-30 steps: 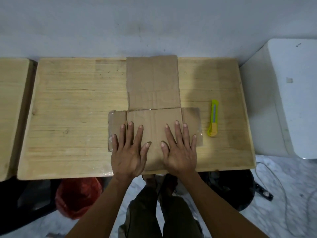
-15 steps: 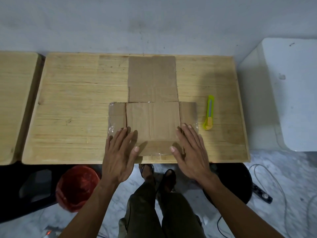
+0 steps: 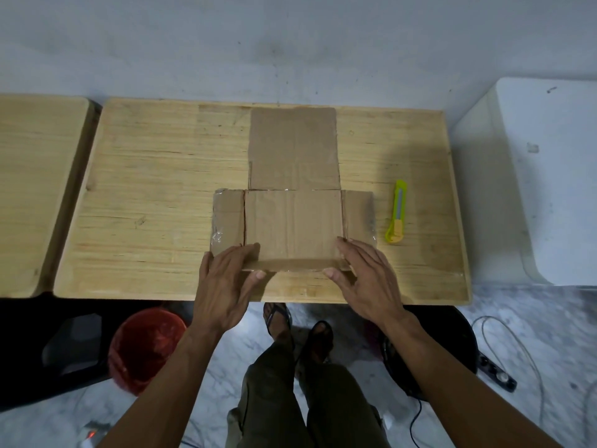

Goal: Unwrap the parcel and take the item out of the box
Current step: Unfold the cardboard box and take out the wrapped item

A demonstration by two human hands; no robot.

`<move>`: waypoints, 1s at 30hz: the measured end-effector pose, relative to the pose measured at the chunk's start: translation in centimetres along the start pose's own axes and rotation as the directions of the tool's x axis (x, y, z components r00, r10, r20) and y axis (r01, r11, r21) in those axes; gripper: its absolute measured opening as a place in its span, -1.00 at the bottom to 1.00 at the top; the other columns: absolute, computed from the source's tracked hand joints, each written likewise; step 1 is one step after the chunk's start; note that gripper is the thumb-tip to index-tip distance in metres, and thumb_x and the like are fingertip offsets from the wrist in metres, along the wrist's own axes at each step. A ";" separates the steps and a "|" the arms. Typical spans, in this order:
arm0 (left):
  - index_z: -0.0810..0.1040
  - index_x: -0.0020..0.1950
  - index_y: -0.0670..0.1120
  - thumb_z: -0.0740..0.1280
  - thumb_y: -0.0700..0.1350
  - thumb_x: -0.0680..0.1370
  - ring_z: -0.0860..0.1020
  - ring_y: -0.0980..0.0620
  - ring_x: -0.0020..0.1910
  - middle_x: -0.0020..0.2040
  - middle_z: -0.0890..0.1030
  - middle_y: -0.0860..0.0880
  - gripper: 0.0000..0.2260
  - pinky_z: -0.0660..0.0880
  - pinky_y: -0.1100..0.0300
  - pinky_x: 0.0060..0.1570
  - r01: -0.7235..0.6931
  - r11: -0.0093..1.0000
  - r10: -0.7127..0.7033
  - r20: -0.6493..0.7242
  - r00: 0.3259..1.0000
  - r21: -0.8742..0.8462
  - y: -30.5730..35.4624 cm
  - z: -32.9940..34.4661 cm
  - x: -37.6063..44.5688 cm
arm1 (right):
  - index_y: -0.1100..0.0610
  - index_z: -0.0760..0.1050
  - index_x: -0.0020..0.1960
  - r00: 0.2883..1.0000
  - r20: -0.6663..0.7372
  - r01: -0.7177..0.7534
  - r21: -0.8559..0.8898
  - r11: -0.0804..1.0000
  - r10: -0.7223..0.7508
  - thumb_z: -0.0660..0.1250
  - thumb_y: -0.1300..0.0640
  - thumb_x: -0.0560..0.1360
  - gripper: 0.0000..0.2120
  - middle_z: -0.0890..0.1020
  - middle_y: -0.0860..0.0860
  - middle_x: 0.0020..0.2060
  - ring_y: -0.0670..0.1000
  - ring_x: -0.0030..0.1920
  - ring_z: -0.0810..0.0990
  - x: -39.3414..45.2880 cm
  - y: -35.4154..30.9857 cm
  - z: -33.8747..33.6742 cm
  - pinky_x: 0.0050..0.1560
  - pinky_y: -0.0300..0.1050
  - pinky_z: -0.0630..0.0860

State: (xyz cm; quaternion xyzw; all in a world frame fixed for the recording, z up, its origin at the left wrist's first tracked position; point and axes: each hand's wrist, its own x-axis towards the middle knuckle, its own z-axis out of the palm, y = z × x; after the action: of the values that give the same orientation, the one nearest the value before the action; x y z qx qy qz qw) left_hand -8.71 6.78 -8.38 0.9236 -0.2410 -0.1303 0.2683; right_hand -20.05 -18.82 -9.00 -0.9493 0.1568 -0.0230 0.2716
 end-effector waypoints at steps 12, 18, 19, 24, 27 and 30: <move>0.31 0.46 -0.01 0.30 0.34 0.49 0.30 -0.22 0.38 0.44 0.34 -0.16 -0.33 0.38 -0.21 0.24 0.430 0.896 -0.443 -0.215 0.870 -0.106 2.0 -0.4 4.1 | 0.04 0.43 0.31 0.929 -0.192 -0.323 -0.009 0.946 0.315 0.20 -0.30 0.52 -0.47 0.52 0.10 0.26 0.21 0.23 0.45 3.9 -2.5 0.4 0.04 0.15 0.52; 0.25 0.48 -0.01 0.26 0.42 0.45 0.29 -0.23 0.42 0.48 0.31 -0.15 -0.24 0.34 -0.23 0.27 0.480 0.877 -0.476 -0.212 0.854 -0.034 2.4 0.2 4.9 | 0.02 0.28 0.48 0.909 -0.231 -0.368 -0.057 0.928 0.347 0.14 -0.25 0.58 -0.44 0.33 0.15 0.49 0.24 0.44 0.31 4.5 -3.0 2.0 0.27 0.25 0.38; 0.24 0.48 -0.01 0.25 0.44 0.43 0.29 -0.22 0.42 0.48 0.32 -0.13 -0.22 0.33 -0.23 0.27 0.485 0.874 -0.477 -0.216 0.852 -0.020 2.5 0.4 5.0 | 0.02 0.27 0.49 0.910 -0.227 -0.370 -0.066 0.927 0.347 0.13 -0.25 0.59 -0.44 0.31 0.14 0.50 0.24 0.45 0.29 4.6 -2.9 2.3 0.31 0.25 0.36; 0.17 0.52 -0.08 0.25 0.53 0.35 0.29 -0.23 0.40 0.47 0.32 -0.15 -0.04 0.32 -0.21 0.25 0.540 0.841 -0.518 -0.244 0.820 0.027 2.8 1.3 5.4 | 0.07 0.23 0.50 0.892 -0.202 -0.427 -0.084 0.900 0.405 0.08 -0.32 0.57 -0.35 0.26 0.24 0.50 0.26 0.50 0.20 5.1 -2.6 3.5 0.43 0.24 0.26; 0.16 0.53 -0.09 0.30 0.52 0.31 0.29 -0.26 0.40 0.45 0.33 -0.20 0.01 0.31 -0.23 0.27 0.580 0.814 -0.564 -0.231 0.793 0.003 2.8 1.2 5.7 | 0.11 0.19 0.50 0.848 -0.214 -0.503 -0.030 0.864 0.486 0.17 -0.34 0.53 -0.27 0.23 0.27 0.50 0.31 0.49 0.18 5.0 -3.0 3.4 0.44 0.26 0.23; 0.19 0.53 -0.04 0.47 0.40 0.27 0.27 -0.26 0.42 0.45 0.34 -0.21 -0.01 0.29 -0.24 0.30 0.592 0.799 -0.601 -0.199 0.774 -0.107 2.7 0.7 6.1 | 0.10 0.18 0.52 0.776 -0.207 -0.586 0.114 0.802 0.596 0.33 -0.36 0.43 -0.15 0.26 0.23 0.50 0.30 0.47 0.20 5.2 -3.6 2.6 0.40 0.29 0.24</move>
State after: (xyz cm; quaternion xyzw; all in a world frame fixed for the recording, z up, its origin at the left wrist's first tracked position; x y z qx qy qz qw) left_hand -4.80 1.33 -8.08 0.9555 0.0980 -0.1086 0.2562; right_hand -13.76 -16.20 -9.50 -0.8365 0.4767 -0.0508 0.2652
